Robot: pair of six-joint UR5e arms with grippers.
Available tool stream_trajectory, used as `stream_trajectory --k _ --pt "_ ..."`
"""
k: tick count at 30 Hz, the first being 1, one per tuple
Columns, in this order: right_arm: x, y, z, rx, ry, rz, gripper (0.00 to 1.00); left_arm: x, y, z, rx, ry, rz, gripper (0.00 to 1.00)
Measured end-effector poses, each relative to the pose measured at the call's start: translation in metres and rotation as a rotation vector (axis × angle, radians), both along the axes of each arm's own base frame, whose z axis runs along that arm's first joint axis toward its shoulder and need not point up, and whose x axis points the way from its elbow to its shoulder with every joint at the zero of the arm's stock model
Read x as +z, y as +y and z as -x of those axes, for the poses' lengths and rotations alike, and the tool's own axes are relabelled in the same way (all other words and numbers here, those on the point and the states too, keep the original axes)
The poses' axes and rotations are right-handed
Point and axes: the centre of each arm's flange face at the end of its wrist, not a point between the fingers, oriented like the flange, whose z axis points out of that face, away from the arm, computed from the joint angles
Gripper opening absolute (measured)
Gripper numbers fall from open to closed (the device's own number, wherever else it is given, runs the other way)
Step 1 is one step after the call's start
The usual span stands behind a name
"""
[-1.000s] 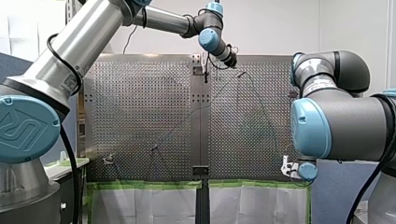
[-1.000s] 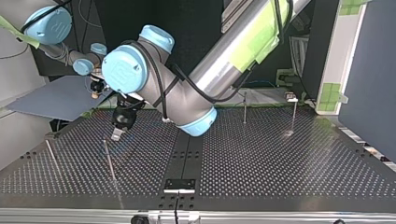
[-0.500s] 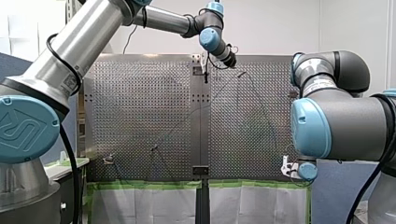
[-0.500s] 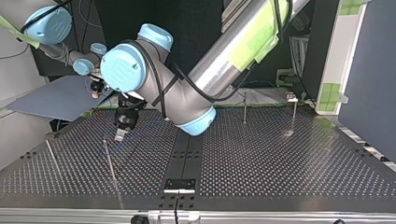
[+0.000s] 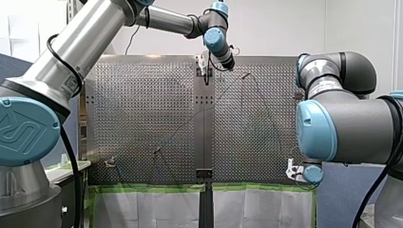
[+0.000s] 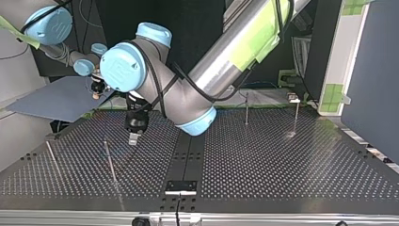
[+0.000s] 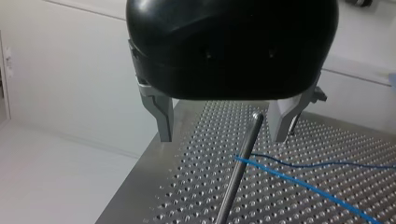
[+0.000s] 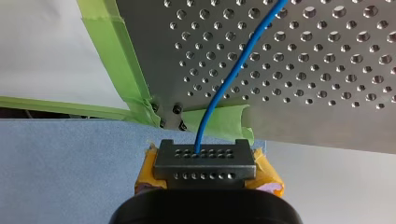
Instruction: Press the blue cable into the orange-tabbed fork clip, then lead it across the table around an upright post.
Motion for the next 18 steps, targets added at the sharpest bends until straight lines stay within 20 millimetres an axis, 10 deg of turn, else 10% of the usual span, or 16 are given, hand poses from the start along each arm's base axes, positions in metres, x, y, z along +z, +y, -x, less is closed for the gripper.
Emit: stream_trajectory --k 18 --pt "-0.0001 0.0004 0.0007 -0.001 0.001 -0.006 0.00 0.0007 0.0001 -0.0002 0.006 0.000 0.012 0.99"
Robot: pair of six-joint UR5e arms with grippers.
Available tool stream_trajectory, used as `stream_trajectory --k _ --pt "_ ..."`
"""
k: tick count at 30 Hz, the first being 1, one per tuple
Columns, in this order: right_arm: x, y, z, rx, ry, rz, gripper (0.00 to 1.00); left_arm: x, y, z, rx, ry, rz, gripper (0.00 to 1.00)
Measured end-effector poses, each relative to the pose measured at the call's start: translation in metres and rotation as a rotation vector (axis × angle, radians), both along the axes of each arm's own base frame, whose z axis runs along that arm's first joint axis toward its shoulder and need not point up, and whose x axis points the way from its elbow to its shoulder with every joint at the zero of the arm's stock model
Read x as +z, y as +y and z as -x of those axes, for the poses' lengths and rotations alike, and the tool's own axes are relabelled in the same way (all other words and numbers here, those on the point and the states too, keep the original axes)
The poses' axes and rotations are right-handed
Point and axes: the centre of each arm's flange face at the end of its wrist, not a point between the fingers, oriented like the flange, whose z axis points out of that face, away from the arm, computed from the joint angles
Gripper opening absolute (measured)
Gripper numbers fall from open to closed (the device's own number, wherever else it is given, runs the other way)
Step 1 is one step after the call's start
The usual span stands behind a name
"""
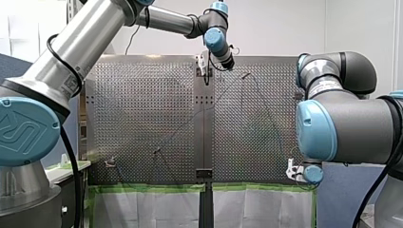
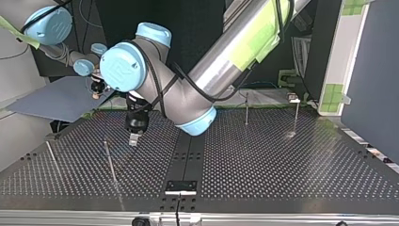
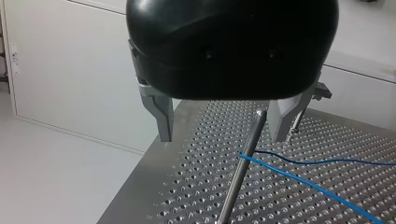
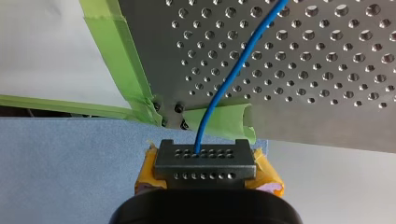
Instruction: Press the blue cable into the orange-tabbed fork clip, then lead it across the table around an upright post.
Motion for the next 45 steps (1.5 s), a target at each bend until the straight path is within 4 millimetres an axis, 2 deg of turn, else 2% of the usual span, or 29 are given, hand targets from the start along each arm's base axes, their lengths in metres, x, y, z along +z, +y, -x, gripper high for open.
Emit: stream_trajectory --k 16,23,45 --pt "0.000 0.000 0.002 -0.003 0.001 -0.003 0.00 0.000 0.000 0.000 -0.003 0.000 -0.001 0.99" --pt "0.000 0.000 0.002 -0.004 0.001 -0.004 0.00 -0.004 0.005 0.007 0.004 0.029 -0.035 0.99" --pt "0.002 -0.001 -0.001 0.012 0.034 -0.011 0.00 0.047 0.065 0.023 0.049 -0.091 0.147 0.99"
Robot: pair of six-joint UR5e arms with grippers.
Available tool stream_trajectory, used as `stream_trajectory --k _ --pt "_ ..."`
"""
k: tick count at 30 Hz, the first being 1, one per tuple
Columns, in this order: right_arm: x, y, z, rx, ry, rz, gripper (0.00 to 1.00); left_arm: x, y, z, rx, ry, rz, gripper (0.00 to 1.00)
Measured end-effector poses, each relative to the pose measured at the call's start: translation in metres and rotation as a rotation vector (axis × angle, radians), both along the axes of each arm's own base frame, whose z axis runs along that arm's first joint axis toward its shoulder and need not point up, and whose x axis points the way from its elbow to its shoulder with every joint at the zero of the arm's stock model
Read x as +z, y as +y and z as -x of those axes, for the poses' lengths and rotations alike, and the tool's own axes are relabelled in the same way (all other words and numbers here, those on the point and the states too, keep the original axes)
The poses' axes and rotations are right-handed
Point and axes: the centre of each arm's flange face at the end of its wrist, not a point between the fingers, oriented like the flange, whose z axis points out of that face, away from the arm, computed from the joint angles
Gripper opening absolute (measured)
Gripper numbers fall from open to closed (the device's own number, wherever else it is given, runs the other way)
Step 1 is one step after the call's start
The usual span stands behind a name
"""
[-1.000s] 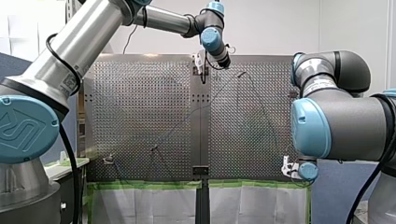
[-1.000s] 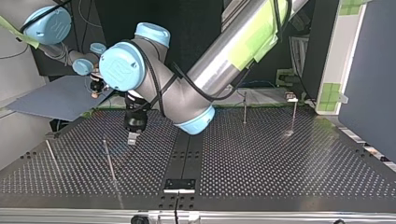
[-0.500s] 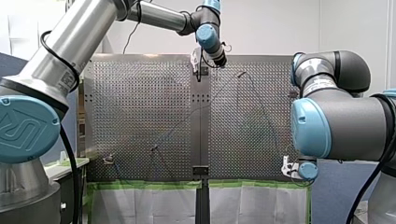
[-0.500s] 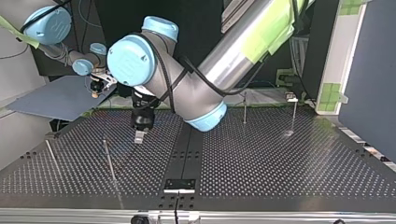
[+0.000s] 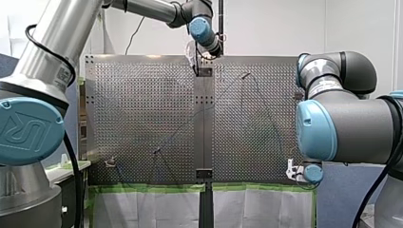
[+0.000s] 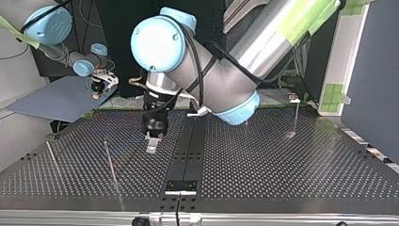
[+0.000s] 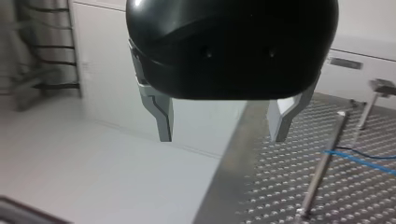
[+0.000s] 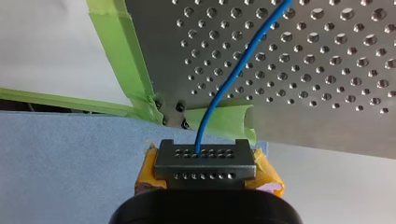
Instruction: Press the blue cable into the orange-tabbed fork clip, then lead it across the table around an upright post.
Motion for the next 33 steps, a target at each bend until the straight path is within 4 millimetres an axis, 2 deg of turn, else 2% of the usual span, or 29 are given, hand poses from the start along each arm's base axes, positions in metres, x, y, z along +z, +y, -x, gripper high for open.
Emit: stream_trajectory --k 27,33 --pt "0.001 0.000 0.000 0.008 0.031 -0.017 0.00 0.050 0.057 0.059 -0.053 -0.162 0.268 0.99" --pt "0.001 0.000 -0.001 0.010 0.029 -0.017 0.00 0.041 0.064 0.062 -0.053 -0.177 0.302 0.99"
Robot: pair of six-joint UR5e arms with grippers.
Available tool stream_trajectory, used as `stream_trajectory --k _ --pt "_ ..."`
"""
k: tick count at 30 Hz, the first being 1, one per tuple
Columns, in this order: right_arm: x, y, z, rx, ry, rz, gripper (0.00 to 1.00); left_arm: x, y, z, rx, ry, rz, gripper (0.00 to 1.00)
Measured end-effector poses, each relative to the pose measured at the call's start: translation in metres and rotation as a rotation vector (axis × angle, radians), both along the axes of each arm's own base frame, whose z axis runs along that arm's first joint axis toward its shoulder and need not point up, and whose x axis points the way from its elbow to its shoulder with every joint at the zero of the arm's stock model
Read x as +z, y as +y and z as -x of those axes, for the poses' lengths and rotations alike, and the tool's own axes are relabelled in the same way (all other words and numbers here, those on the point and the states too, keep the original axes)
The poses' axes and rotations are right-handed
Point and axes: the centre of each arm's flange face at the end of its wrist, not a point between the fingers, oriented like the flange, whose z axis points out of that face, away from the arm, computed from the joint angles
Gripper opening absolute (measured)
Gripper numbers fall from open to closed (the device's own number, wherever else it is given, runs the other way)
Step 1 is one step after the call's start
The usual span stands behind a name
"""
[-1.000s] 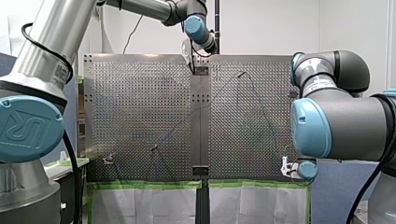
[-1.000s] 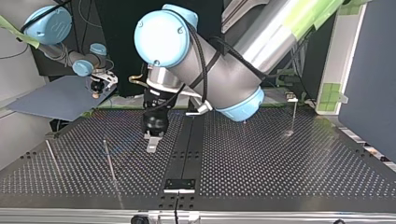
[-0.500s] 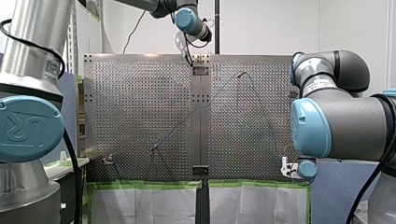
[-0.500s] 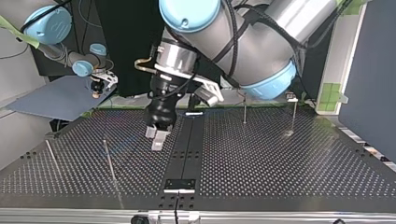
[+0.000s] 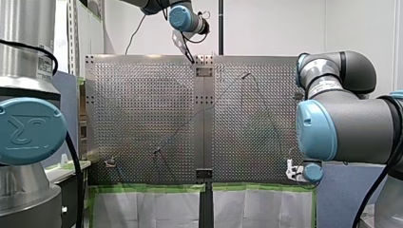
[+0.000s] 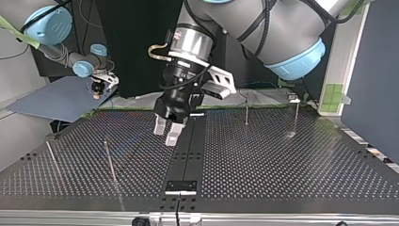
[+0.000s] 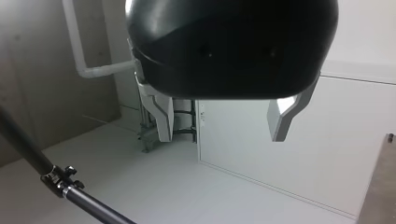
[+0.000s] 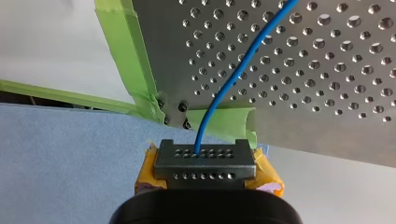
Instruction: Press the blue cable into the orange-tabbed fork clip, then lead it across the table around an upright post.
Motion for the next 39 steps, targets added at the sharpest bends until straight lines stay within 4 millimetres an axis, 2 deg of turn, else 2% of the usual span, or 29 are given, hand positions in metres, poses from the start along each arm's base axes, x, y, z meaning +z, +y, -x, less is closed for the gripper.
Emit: stream_trajectory --k 8,18,39 --pt "0.000 0.000 -0.001 0.002 -0.001 -0.001 0.00 -0.032 0.001 -0.007 0.003 0.006 0.004 0.99" --pt "0.000 0.000 -0.002 0.006 -0.002 0.000 0.00 -0.087 0.002 -0.015 0.028 0.022 -0.023 0.99" --pt "0.000 -0.001 -0.003 0.008 -0.002 0.001 0.00 -0.166 0.018 -0.006 0.046 0.019 -0.036 0.99"
